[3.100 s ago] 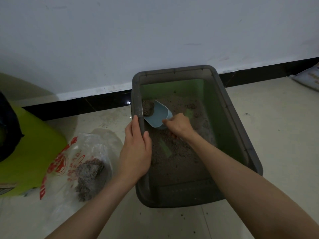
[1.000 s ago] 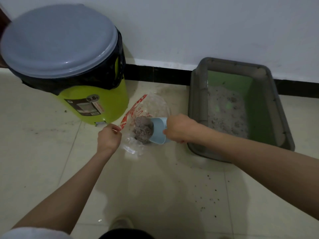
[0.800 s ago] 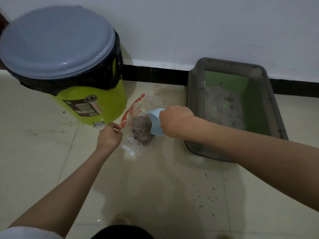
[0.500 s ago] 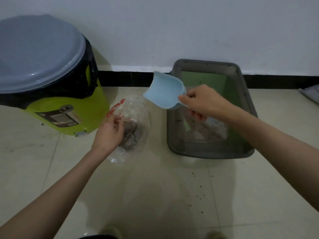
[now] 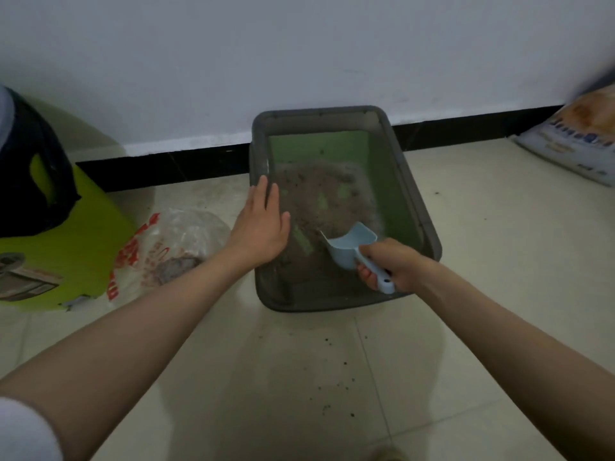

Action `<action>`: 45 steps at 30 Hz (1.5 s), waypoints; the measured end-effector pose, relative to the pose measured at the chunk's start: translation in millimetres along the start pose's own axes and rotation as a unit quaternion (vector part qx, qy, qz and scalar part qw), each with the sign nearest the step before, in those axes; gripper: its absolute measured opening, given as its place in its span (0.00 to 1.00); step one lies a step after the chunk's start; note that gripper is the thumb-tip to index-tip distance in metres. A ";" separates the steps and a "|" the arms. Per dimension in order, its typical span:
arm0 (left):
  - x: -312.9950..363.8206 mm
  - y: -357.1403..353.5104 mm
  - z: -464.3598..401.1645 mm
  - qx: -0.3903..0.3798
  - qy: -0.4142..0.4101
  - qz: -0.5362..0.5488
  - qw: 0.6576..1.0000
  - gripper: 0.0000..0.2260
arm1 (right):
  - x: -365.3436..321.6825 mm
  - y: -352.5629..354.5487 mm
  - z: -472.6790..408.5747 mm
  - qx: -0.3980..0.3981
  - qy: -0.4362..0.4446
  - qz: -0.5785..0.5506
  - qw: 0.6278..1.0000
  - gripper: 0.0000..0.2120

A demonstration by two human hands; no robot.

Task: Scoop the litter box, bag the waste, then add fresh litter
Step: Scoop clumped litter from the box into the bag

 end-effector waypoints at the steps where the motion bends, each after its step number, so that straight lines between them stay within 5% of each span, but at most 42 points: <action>1: -0.4 -2.4 -2.8 0.007 0.010 0.002 1.000 0.27 | 6.0 1.9 -3.5 -0.006 -0.022 -0.037 0.999 0.13; 11: -1.1 0.9 -3.2 0.078 0.035 0.010 0.996 0.26 | 16.1 -10.4 -11.4 -0.004 -0.130 -0.221 0.967 0.11; 18: -2.2 0.2 -1.9 0.078 0.032 0.036 0.996 0.26 | 22.3 -28.9 -38.4 0.047 -0.058 -0.275 0.959 0.11; 26: -3.6 -0.2 -2.6 0.086 0.029 0.050 0.995 0.26 | -7.0 -22.5 -69.8 0.081 0.018 -0.173 0.981 0.16; 37: -4.4 -1.7 -0.9 0.102 0.023 0.084 0.991 0.25 | -34.7 -4.6 -112.3 0.165 0.063 -0.102 0.979 0.08; 45: -3.0 -2.1 -1.6 0.106 0.015 0.106 0.989 0.25 | -70.5 29.1 -113.8 0.251 0.168 0.158 0.940 0.13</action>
Point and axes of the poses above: each hand's wrist, its own z-axis away from the middle knuckle, its own y-axis out of the back of the hand, x = y × z, the point moved 10 cm from there along -z, towards the middle knuckle, and after that the axes turned 11 degrees about -z, right-handed, at the moved point
